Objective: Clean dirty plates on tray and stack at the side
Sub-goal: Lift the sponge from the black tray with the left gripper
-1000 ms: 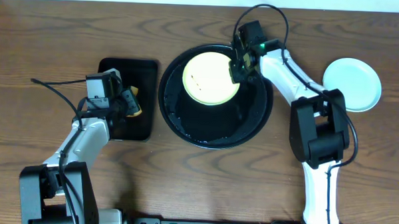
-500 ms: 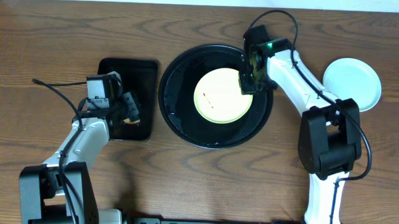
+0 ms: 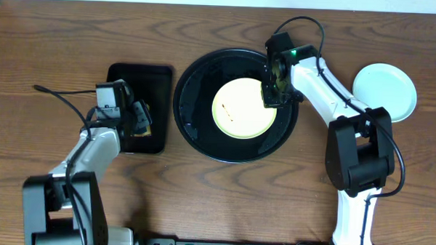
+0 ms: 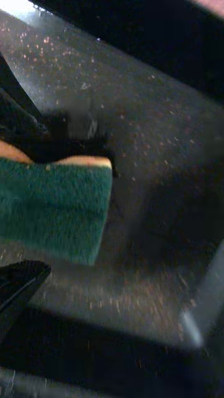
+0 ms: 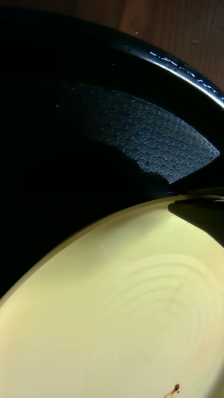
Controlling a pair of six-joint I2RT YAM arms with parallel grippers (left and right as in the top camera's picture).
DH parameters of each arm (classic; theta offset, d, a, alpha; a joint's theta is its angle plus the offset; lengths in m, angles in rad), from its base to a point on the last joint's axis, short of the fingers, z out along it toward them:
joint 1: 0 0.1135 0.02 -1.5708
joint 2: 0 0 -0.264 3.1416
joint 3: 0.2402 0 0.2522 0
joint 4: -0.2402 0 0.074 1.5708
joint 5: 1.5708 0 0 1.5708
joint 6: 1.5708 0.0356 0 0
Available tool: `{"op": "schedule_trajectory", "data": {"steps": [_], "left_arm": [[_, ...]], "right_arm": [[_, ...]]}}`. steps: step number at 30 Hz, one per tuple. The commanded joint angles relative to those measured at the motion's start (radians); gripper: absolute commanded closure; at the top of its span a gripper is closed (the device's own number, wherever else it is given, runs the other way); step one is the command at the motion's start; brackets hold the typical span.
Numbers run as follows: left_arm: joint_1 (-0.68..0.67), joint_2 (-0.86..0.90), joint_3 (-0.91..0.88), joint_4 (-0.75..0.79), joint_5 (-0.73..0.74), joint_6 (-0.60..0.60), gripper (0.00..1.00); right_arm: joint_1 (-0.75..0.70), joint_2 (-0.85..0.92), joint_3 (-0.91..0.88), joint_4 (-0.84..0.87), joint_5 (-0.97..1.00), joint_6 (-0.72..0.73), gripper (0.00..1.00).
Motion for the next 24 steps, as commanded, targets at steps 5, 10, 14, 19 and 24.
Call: {"op": "schedule_trajectory", "data": {"steps": [5, 10, 14, 19, 24], "left_arm": [[0.003, 0.085, 0.002, 0.017, -0.042, 0.006, 0.38], [0.003, 0.088, 0.002, 0.06, -0.041, 0.006, 0.92], [0.003, 0.06, 0.006, 0.117, -0.04, 0.023, 0.93], [0.003, -0.061, 0.014, 0.144, -0.04, 0.062, 0.93], [0.003, -0.193, 0.014, 0.145, -0.041, 0.098, 0.93]], "right_arm": [[0.031, -0.006, -0.006, 0.002, 0.005, 0.011, 0.99], [0.031, -0.006, -0.006, 0.004, 0.006, 0.011, 0.98], [0.031, -0.006, -0.006, 0.001, 0.006, 0.011, 0.99], [0.031, -0.006, -0.006, 0.001, 0.006, 0.011, 0.99], [0.031, -0.006, -0.006, 0.002, 0.006, 0.011, 0.99]]}}
